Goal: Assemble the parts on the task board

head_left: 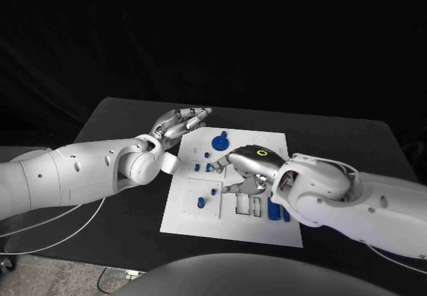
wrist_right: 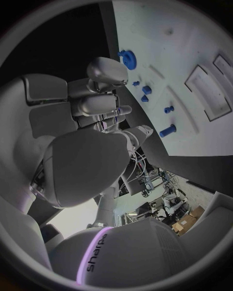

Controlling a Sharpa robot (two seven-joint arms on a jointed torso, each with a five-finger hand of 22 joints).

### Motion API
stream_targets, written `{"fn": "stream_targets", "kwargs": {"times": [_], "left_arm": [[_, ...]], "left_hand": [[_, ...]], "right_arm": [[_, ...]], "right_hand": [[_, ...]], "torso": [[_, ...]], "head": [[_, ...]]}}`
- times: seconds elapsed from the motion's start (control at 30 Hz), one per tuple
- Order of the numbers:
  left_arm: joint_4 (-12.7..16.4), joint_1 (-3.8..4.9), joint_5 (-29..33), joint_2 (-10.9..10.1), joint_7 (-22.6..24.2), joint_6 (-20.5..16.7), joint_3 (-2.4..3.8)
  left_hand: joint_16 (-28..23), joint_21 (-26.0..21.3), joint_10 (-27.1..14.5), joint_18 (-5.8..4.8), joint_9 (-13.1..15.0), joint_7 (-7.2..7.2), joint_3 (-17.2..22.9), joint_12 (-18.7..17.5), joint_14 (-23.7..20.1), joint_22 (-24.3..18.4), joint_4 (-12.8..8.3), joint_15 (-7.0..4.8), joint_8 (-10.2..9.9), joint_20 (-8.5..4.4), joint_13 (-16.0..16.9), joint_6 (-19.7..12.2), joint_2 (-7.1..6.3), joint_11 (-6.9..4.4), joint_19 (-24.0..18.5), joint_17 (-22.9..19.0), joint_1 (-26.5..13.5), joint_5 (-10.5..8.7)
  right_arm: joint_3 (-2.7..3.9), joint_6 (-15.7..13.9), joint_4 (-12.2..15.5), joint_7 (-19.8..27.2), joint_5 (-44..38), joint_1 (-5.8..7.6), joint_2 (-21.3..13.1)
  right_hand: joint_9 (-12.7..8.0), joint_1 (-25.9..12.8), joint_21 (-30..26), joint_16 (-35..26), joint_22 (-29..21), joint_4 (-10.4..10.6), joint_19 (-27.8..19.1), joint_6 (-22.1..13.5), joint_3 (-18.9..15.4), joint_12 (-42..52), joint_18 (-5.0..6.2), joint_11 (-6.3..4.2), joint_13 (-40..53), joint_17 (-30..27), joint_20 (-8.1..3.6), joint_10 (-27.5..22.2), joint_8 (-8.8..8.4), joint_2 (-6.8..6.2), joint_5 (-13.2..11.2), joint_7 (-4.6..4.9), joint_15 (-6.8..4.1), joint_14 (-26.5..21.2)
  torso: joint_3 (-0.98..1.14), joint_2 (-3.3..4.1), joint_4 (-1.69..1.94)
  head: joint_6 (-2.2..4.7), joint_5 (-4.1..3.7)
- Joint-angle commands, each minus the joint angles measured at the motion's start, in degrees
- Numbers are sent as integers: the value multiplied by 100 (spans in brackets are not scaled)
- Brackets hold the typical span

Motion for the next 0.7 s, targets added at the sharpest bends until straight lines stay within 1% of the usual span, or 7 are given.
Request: {"fn": "stream_targets", "kwargs": {"times": [0.03,0.17,0.3,0.47,0.57,0.67,0.7], "left_arm": [[3,3,15,4,16,119,3],[-6,3,15,-10,11,114,3],[-15,2,15,-21,10,111,3],[-31,-1,15,-22,4,127,1],[-35,-5,15,-33,3,134,0],[-35,-14,15,-55,2,144,-1],[-34,-17,15,-61,1,148,-1]], "left_hand": [[32,35,16,-49,7,6,-5,31,42,-3,9,3,33,-6,7,36,23,30,50,7,47,16],[34,36,17,-49,7,8,-3,33,43,1,8,2,34,-6,7,40,26,33,53,7,49,17],[34,36,17,-49,7,8,-3,33,43,1,8,2,34,-6,7,40,26,33,53,7,49,17],[36,37,19,-48,7,11,-1,38,45,4,6,2,36,-6,8,41,30,37,57,7,52,21],[37,37,17,-48,6,12,1,33,46,2,3,2,36,-6,7,37,33,40,59,7,57,23],[37,37,17,-47,5,14,6,32,46,0,1,3,36,-6,6,26,38,42,61,7,64,27],[37,37,17,-47,4,14,8,32,46,-1,0,4,35,-6,6,22,40,43,61,7,67,28]], "right_arm": [[4,-530,264,70,1229,236,-375],[2,-450,414,-39,1824,452,-849],[-30,-8,330,-376,2052,523,-1183],[-72,441,147,-875,1977,423,-1371],[-83,501,77,-1117,1802,308,-1404],[-90,634,37,-1426,1502,172,-1404],[-91,690,32,-1513,1401,138,-1399]], "right_hand": [[43,-121,245,149,862,85,178,178,-36,650,11,-123,333,192,-60,572,83,108,143,-6,-105,180],[151,-400,369,197,887,30,278,508,-246,2990,-19,-362,2043,255,-265,495,268,186,241,-215,-323,274],[378,-785,682,378,980,182,482,797,-399,6122,-84,-458,6202,546,-343,2422,568,364,237,-290,-390,483],[701,-1315,1186,1044,1124,414,768,1146,-611,7042,-188,-625,8144,1713,-474,4173,964,473,301,-480,-535,1040],[936,-1506,1601,1260,1244,450,990,1286,-680,7056,-282,-763,8185,2126,-594,4211,1174,503,511,-617,-662,1211],[1568,-1790,2067,1279,1386,455,1234,1258,-778,7056,-394,-968,8185,2165,-770,4211,1636,490,771,-757,-799,1226],[1657,-1861,2239,1279,1443,488,1312,1253,-787,7056,-437,-920,8185,2165,-780,4211,1702,515,758,-772,-833,1226]], "torso": [[-10,-1,-5],[-20,-17,-28],[-35,-27,-58],[-42,-49,-87],[-41,-51,-102],[-33,-45,-104],[-31,-48,-103]], "head": [[0,-11],[0,-31],[0,-51],[0,-27],[0,-17],[0,-23],[0,-25]]}}
